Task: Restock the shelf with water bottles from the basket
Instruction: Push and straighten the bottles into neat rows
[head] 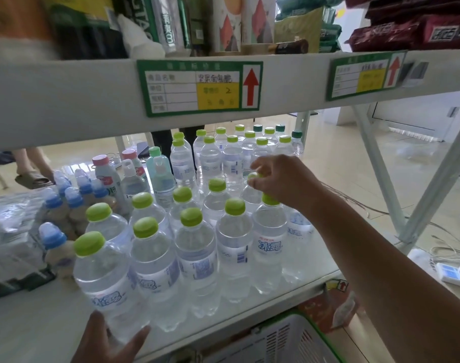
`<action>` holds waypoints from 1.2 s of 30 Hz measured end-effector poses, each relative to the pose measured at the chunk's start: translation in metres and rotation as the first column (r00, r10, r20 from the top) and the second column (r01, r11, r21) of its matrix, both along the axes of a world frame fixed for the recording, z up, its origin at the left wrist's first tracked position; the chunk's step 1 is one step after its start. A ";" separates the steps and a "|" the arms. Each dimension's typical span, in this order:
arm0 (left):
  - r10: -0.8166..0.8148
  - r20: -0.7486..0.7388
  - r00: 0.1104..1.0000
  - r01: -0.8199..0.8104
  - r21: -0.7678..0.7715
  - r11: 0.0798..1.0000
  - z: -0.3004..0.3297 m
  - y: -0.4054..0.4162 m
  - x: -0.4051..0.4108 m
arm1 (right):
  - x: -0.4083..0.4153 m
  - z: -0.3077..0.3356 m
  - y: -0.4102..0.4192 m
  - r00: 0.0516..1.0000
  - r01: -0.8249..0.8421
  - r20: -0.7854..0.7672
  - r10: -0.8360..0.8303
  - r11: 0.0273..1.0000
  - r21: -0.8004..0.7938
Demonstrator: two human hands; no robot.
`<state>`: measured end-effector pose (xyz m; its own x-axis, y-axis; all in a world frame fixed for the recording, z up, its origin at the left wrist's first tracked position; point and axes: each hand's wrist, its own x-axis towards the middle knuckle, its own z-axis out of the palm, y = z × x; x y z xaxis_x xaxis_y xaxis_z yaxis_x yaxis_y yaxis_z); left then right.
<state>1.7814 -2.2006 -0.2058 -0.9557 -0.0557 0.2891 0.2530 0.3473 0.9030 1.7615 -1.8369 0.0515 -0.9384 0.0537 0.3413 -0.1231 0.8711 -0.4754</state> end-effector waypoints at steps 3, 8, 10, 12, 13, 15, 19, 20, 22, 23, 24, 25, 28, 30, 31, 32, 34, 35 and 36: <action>-0.080 -0.001 0.997 0.079 -0.131 0.988 0.010 0.002 0.024 | -0.001 -0.001 -0.001 0.999 0.035 -0.018 -0.034 0.998 0.050; -0.041 0.308 0.950 0.123 -0.250 0.961 0.011 -0.010 0.026 | -0.004 0.000 0.002 1.000 -0.001 0.017 0.000 0.999 0.043; -0.010 0.141 0.990 0.044 -0.235 0.971 0.011 -0.004 0.029 | -0.004 0.000 0.001 1.000 -0.007 0.021 0.006 0.999 0.041; 0.044 0.057 0.997 -0.031 -0.220 0.975 0.011 0.001 0.032 | -0.005 -0.003 0.000 1.000 -0.005 0.015 0.004 0.999 0.047; 0.058 0.062 0.996 -0.043 -0.228 0.973 0.011 0.003 0.034 | -0.005 -0.004 0.001 1.000 -0.003 0.012 0.003 0.999 0.050; 0.105 0.037 0.994 -0.094 -0.232 0.968 0.010 0.004 0.035 | -0.004 -0.003 0.001 1.000 0.000 0.014 -0.001 0.998 0.055; 0.210 0.051 0.976 -0.190 -0.254 0.948 0.011 0.011 0.039 | 0.001 0.006 -0.016 0.996 -0.059 -0.060 0.062 0.997 0.051; 0.237 0.034 0.971 -0.220 -0.259 0.940 0.013 0.014 0.042 | 0.003 0.008 -0.024 0.993 -0.090 -0.067 0.093 0.995 0.051; 0.283 0.027 0.959 -0.264 -0.278 0.923 0.018 0.018 0.046 | 0.001 0.011 -0.042 0.989 -0.145 -0.002 0.145 0.987 0.072; 0.309 0.029 0.951 -0.287 -0.293 0.912 0.020 0.020 0.048 | -0.003 0.012 -0.051 0.988 -0.154 0.046 0.150 0.983 0.096; 0.333 0.039 0.942 -0.305 -0.308 0.901 0.022 0.020 0.049 | -0.008 0.013 -0.060 0.987 -0.150 0.081 0.140 0.981 0.126; 0.343 0.050 0.938 -0.311 -0.313 0.897 0.024 0.021 0.051 | -0.012 0.014 -0.067 0.987 -0.138 0.098 0.124 0.979 0.151; 0.345 0.027 0.938 -0.315 -0.343 0.885 0.029 0.024 0.052 | -0.020 0.018 -0.077 0.986 -0.115 0.138 0.089 0.974 0.195; 0.371 0.022 0.928 -0.336 -0.380 0.862 0.029 0.024 0.052 | -0.021 0.021 -0.079 0.976 -0.152 0.182 0.118 0.971 0.184; 0.380 0.027 0.925 -0.338 -0.400 0.852 0.028 0.025 0.052 | -0.020 0.023 -0.079 0.971 -0.169 0.197 0.134 0.971 0.172; 0.374 0.040 0.927 -0.324 -0.419 0.848 0.028 0.025 0.051 | -0.019 0.023 -0.079 0.968 -0.180 0.204 0.145 0.970 0.165; 0.369 0.042 0.929 -0.317 -0.427 0.847 0.026 0.025 0.051 | -0.021 0.024 -0.077 0.964 -0.189 0.218 0.150 0.967 0.170; 0.367 0.045 0.929 -0.315 -0.422 0.850 0.026 0.024 0.050 | -0.022 0.024 -0.077 0.962 -0.190 0.226 0.150 0.967 0.168; 0.365 0.053 0.930 -0.311 -0.418 0.853 0.028 0.023 0.050 | -0.022 0.025 -0.078 0.962 -0.191 0.228 0.151 0.968 0.164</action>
